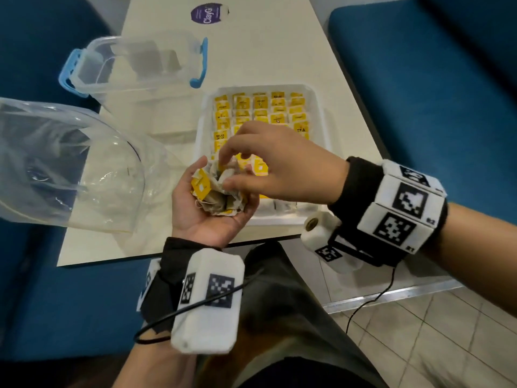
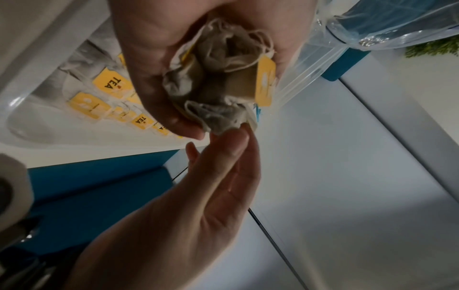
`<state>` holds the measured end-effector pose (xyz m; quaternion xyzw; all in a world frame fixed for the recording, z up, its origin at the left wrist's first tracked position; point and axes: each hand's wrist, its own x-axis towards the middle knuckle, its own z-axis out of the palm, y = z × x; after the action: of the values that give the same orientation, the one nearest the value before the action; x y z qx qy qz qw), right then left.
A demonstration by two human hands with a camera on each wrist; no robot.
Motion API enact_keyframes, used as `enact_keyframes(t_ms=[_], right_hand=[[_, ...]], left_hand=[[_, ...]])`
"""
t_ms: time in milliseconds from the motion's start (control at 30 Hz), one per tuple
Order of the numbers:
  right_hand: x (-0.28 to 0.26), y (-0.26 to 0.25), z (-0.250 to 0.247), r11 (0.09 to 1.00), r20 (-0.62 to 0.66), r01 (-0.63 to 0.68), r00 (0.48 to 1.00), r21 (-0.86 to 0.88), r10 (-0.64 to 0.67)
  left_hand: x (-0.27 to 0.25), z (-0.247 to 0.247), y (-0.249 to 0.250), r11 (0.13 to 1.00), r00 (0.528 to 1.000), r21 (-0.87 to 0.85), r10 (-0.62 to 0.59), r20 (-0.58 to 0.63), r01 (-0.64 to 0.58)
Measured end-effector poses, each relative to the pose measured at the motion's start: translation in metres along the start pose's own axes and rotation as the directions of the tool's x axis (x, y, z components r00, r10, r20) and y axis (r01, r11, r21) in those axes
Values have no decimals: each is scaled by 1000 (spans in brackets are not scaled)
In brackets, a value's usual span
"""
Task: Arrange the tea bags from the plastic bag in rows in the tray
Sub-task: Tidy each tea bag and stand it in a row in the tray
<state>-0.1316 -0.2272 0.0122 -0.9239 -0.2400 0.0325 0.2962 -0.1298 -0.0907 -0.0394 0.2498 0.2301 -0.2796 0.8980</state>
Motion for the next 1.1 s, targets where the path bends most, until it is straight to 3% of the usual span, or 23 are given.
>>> enact_keyframes(t_ms=[133,233,300,400,467,867,1100], right_hand=[[0,-9,10,999,-108,26,994,-42,-30],[2,-18,15,981,-201,86,972,-173,-121],[6,-22,18,951,-153,114,975,-287,-163],[12,-25,17,923,-33,47,997,-381,-65],[15,-26,17,935,-38,-7,999,-356,-7],[24,-29,23,973,-29,-53,998,-223,48],[26,-33,20,982,-68,-64,995,178,78]], left_hand=[[-1,-2,2,1000,1000,-15,11,29,-10],[1,-3,2,1000,998,-27,18,58,-16],[2,-3,0,1000,999,-20,24,41,-24],[4,-2,-3,997,999,-70,40,37,-38],[4,-3,-2,997,998,-63,53,36,-51],[4,-7,3,996,998,-61,66,24,-64],[0,-8,8,986,989,-76,144,-37,-147]])
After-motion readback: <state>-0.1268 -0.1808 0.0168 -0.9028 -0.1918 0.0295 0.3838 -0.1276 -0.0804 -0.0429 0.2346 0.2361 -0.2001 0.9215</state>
